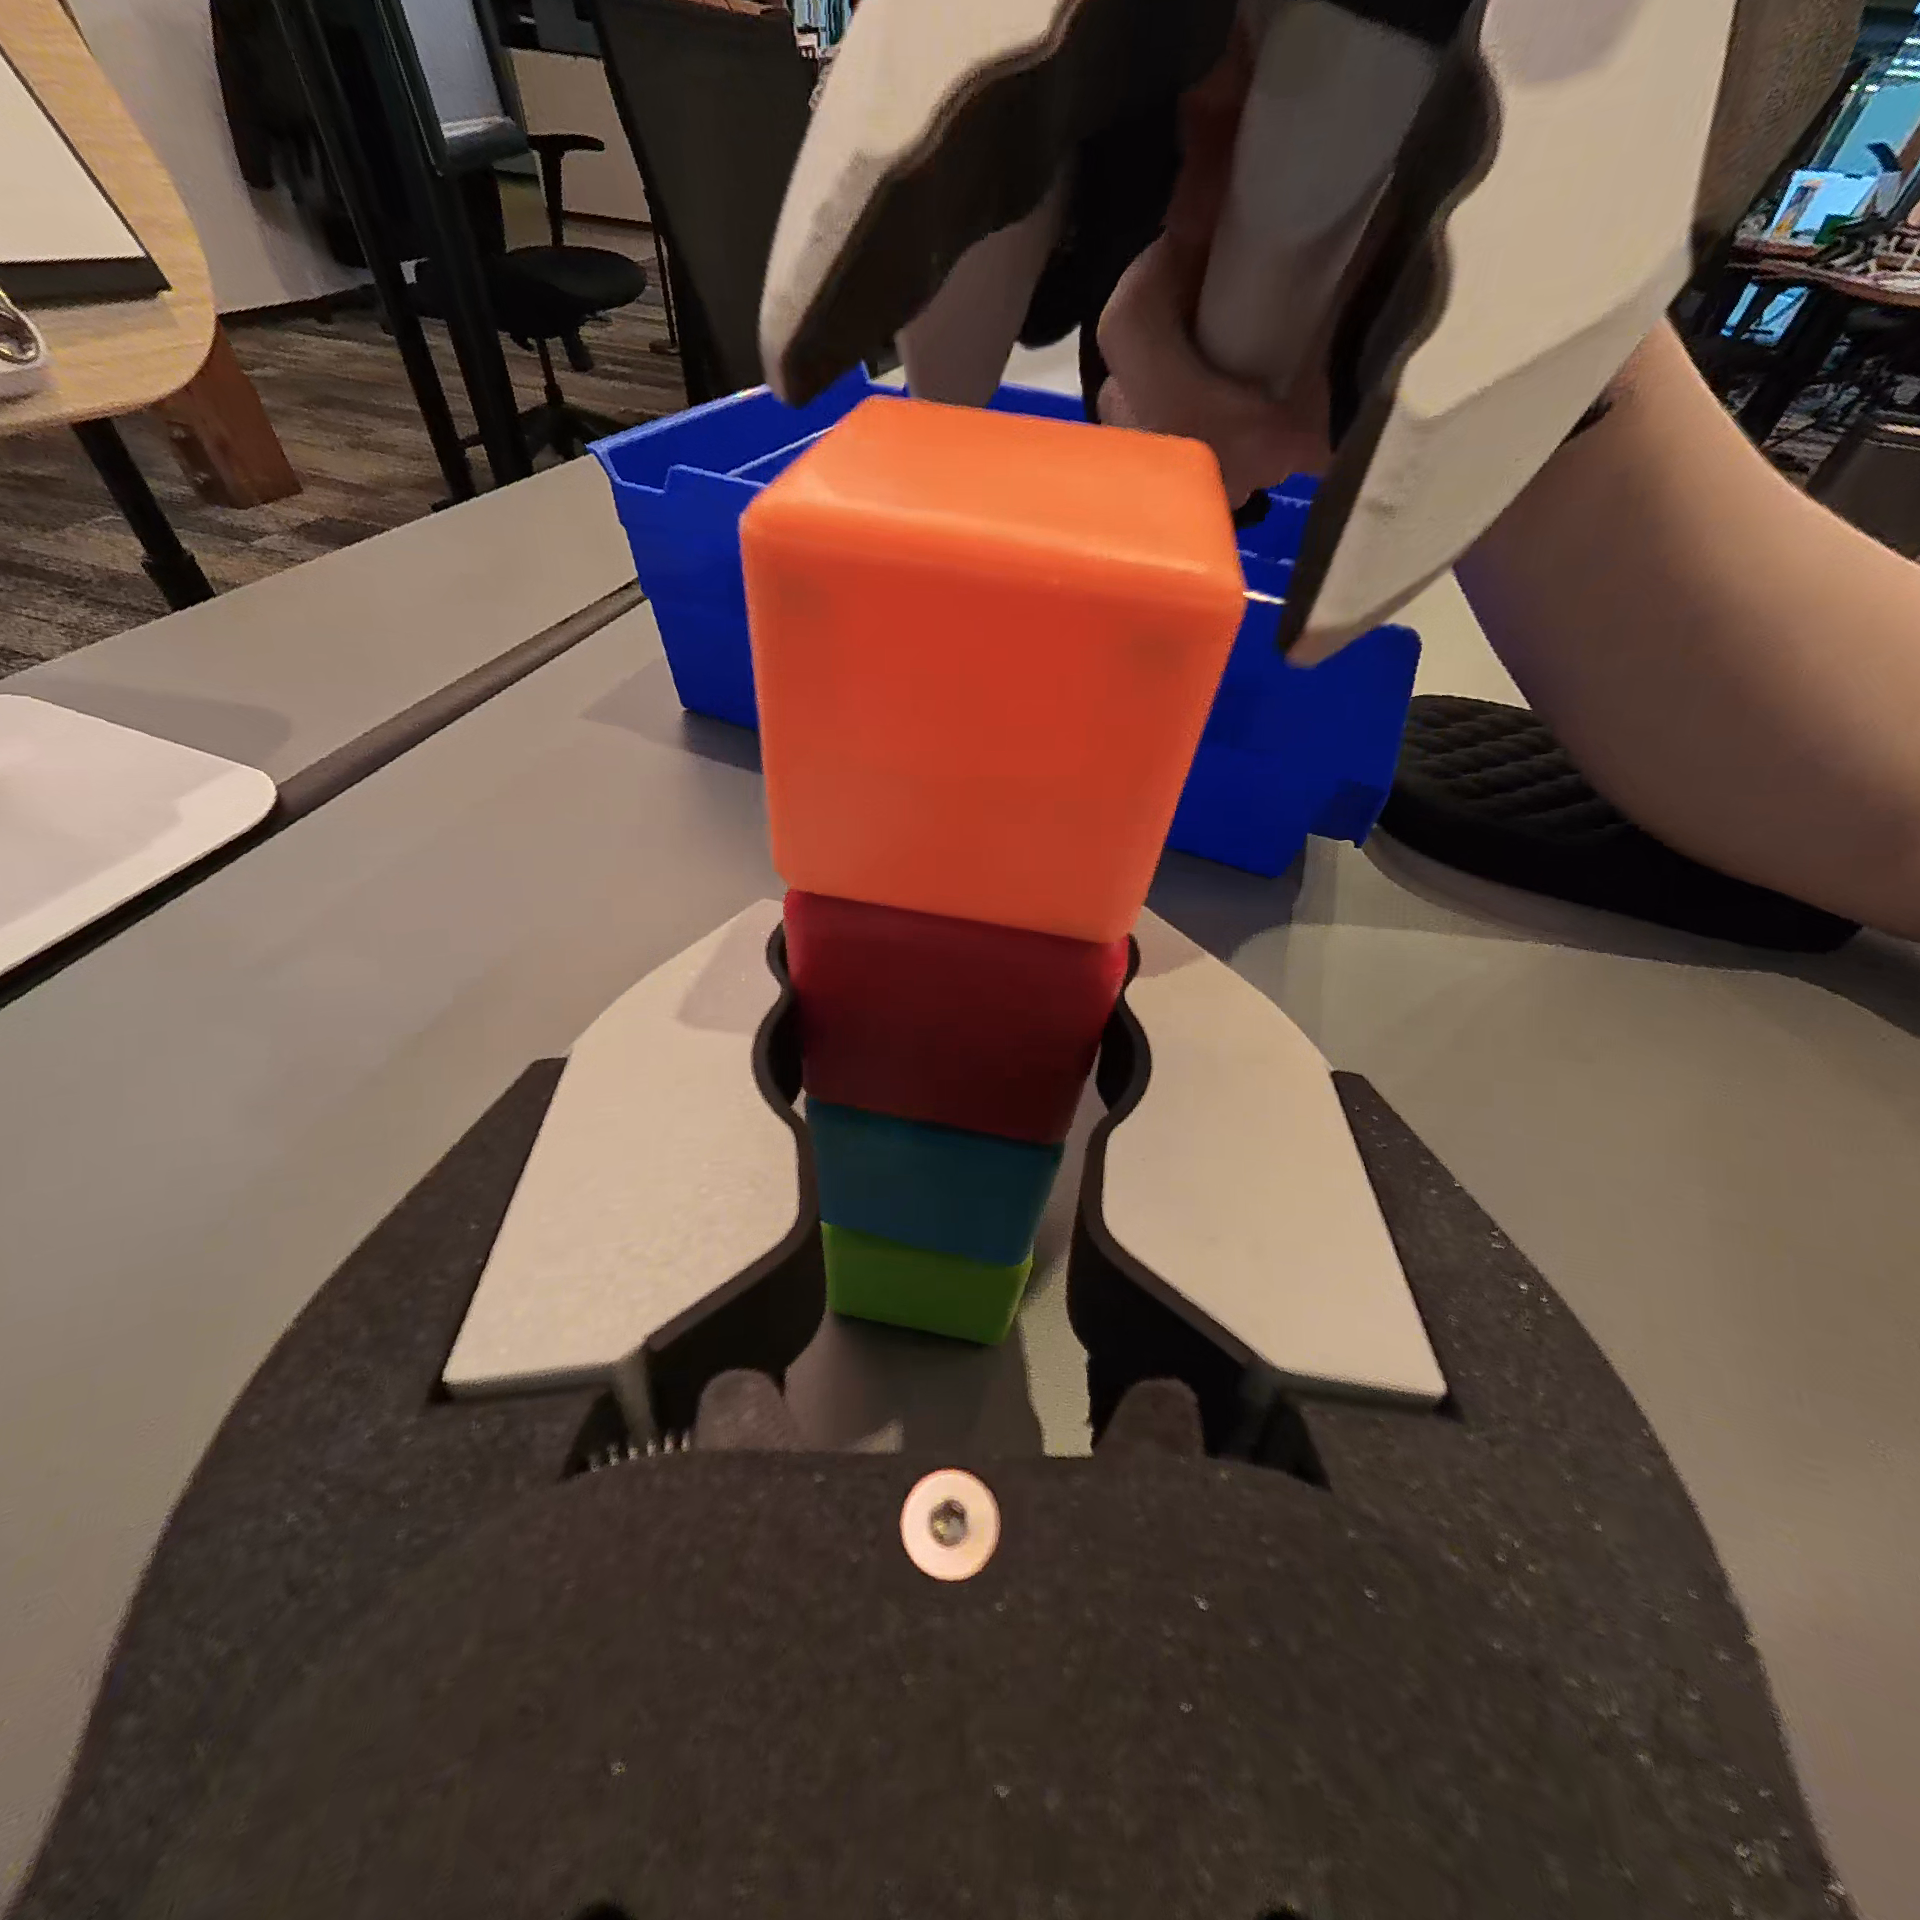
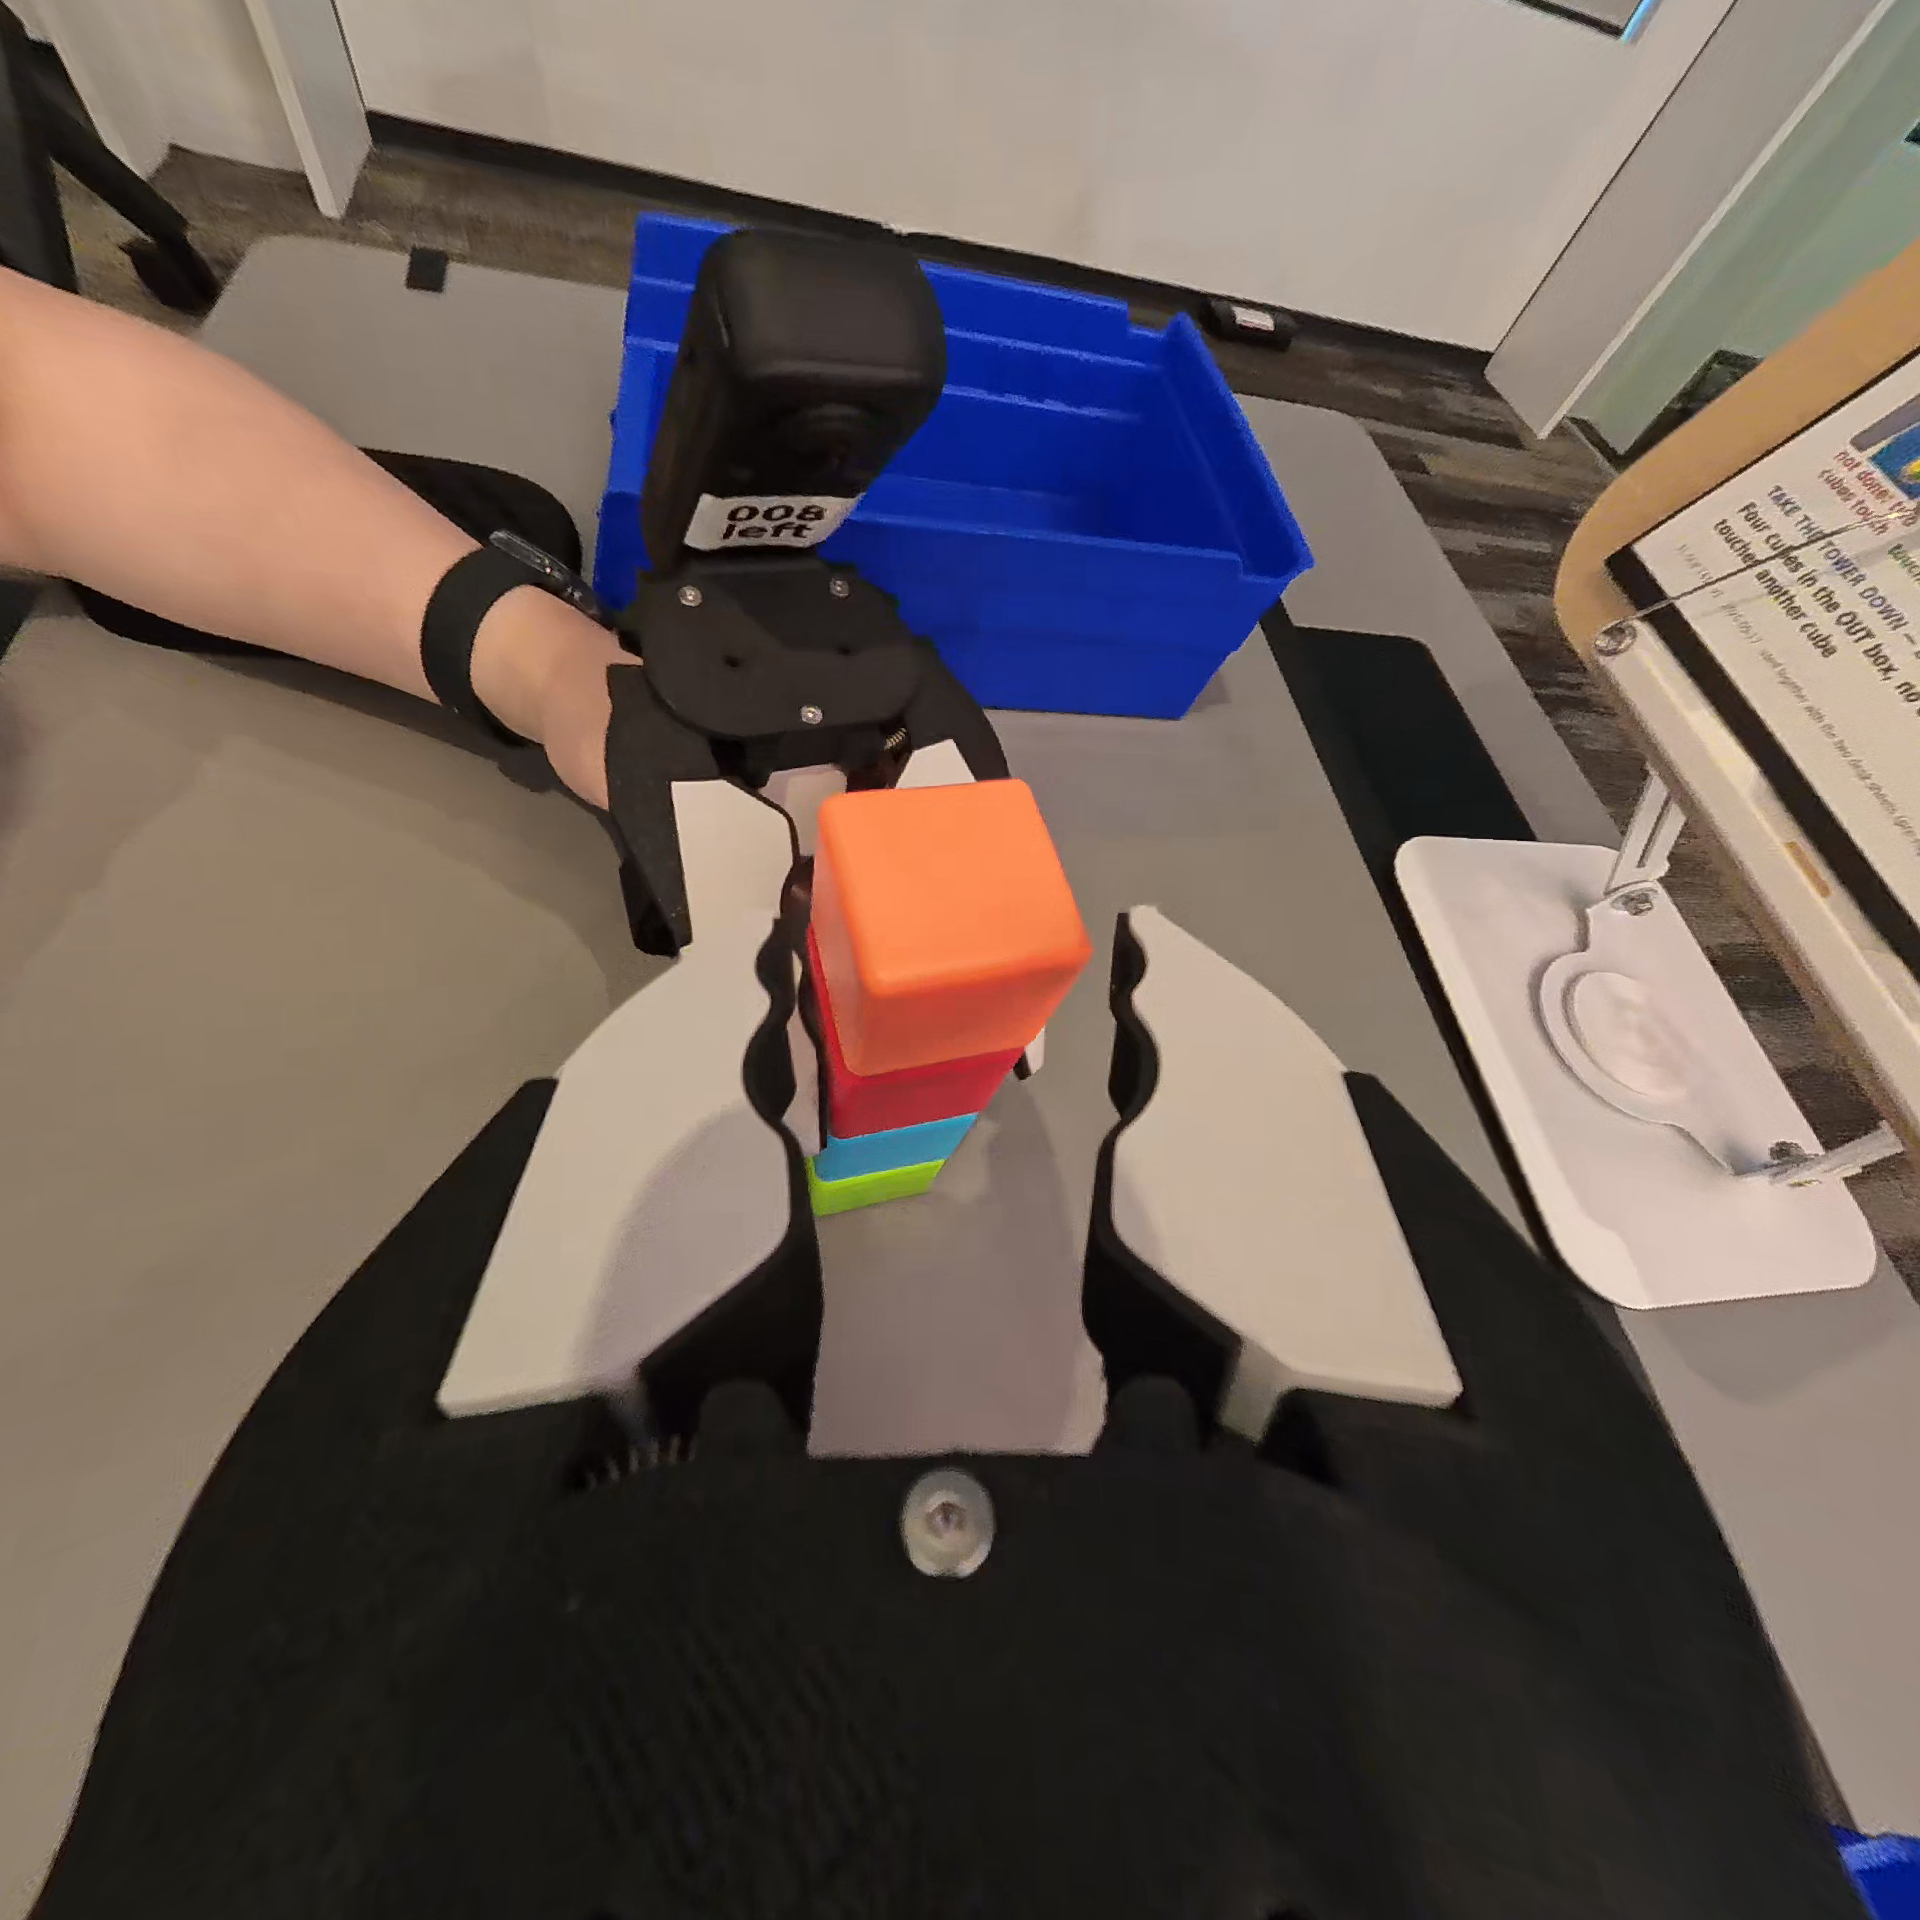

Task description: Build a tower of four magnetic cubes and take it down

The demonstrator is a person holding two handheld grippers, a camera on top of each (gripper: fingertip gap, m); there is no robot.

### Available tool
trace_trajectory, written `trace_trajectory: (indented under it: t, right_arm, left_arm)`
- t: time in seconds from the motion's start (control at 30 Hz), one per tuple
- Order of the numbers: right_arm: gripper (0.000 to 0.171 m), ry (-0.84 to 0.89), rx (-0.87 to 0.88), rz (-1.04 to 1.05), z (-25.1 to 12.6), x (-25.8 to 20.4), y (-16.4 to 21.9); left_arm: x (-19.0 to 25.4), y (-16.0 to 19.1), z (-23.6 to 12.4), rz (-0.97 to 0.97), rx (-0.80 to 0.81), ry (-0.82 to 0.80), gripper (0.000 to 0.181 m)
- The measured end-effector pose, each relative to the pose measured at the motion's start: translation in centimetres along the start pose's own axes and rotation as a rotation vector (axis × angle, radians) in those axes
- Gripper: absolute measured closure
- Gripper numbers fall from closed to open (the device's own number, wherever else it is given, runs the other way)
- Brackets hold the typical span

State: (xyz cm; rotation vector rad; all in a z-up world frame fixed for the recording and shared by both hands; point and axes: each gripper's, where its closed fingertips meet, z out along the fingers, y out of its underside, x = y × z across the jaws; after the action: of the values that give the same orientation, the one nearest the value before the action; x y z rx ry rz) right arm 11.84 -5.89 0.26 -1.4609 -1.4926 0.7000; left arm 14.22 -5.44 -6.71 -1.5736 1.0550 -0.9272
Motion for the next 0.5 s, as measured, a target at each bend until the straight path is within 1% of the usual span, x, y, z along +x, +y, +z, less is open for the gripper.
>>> trace_trajectory:
  t: [0.1, 0.3, 0.37, 0.5]
  right_arm:
    - [0.112, 0.0, -0.003, 0.023, 0.12, 0.0, 0.01]
    - [0.114, -0.06, 0.008, 0.09, 0.66, -0.23, 0.7]
    - [0.12, -0.093, 0.018, 0.103, 0.95, -0.68, 0.64]
    - [0.121, -0.09, 0.01, 0.117, 1.03, -0.66, 0.62]
  left_arm:
    - [0.26, 0.02, -0.05, 0.0, 0.002, 0.02, 0.127]
    - [0.78, 0.07, 0.0, 0.007, 0.001, 0.045, 0.127]
    - [0.89, 0.07, 0.02, 0.008, 0.001, 0.051, 0.127]
    - [0.82, 0.08, -0.04, -0.002, -0.003, 0.053, 0.127]
